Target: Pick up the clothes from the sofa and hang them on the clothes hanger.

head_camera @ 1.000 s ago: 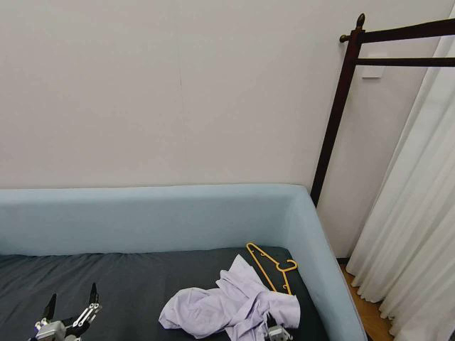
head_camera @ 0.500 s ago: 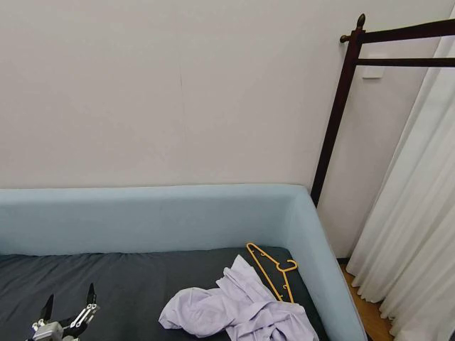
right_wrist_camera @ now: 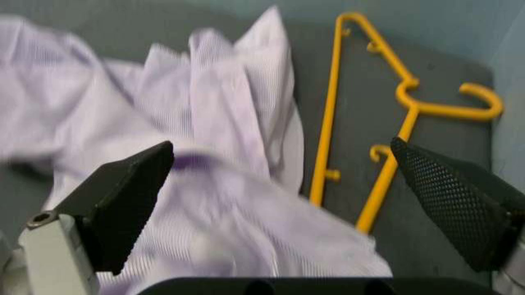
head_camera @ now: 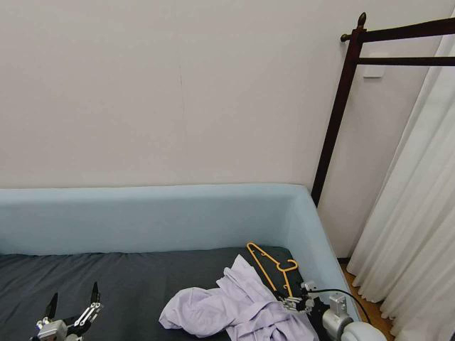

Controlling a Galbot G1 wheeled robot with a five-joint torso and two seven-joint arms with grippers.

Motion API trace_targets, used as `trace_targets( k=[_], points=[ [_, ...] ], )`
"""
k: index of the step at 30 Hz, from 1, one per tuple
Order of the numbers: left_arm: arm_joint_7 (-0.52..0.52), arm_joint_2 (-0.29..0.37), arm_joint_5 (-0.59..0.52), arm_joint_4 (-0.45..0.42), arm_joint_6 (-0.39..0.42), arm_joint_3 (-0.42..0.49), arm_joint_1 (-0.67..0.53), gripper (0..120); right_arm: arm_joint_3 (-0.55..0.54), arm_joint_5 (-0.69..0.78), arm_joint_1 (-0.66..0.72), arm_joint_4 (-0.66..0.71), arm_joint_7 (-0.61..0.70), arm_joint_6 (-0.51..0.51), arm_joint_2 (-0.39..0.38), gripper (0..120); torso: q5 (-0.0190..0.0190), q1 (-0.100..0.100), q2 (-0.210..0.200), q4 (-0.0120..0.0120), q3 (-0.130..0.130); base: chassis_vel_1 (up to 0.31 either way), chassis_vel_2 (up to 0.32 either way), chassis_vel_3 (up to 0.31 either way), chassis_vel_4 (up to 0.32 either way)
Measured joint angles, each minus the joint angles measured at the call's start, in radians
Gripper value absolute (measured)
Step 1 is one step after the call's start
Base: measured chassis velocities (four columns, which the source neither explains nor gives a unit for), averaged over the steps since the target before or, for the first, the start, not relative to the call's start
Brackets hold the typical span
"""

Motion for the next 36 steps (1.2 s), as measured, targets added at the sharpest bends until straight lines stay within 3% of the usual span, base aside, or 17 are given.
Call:
trace_targets(
  k=[6,9,13,26,36],
  points=[
    [0.0,-0.003,0.0,0.001,0.0,0.0,-0.001,100,0.014,-0.036,0.018,-0.085,0.005,0.002,0.018,100,0.0,0.0,0.0,0.0,0.0,0.0,0.0,0.0,0.0],
    [0.0,-0.003,0.001,0.001,0.0,0.002,-0.003,100,0.011,-0.024,0.02,-0.09,0.064,-0.019,0.025,100,0.0,0.0,0.0,0.0002,0.0,0.0,0.0,0.0,0.0],
    [-0.001,-0.003,0.001,0.001,0.002,0.003,-0.006,100,-0.004,0.035,0.016,-0.065,0.241,-0.106,0.039,100,-0.0001,0.0,0.0,0.0002,0.0,0.0,0.0,0.0,0.0],
    [-0.003,0.001,0.0,0.003,0.002,0.004,-0.005,100,0.003,-0.007,0.004,-0.086,0.201,-0.135,0.038,88,-0.0001,0.0,0.0,0.0001,0.0,0.0,0.0,0.0,0.0],
    [-0.004,0.001,0.0,0.005,0.001,0.005,-0.006,100,0.008,-0.017,0.0,-0.111,0.144,-0.117,0.047,52,-0.0001,0.0,0.0,0.0001,0.0,0.0,0.0,0.0,0.0]
  ],
)
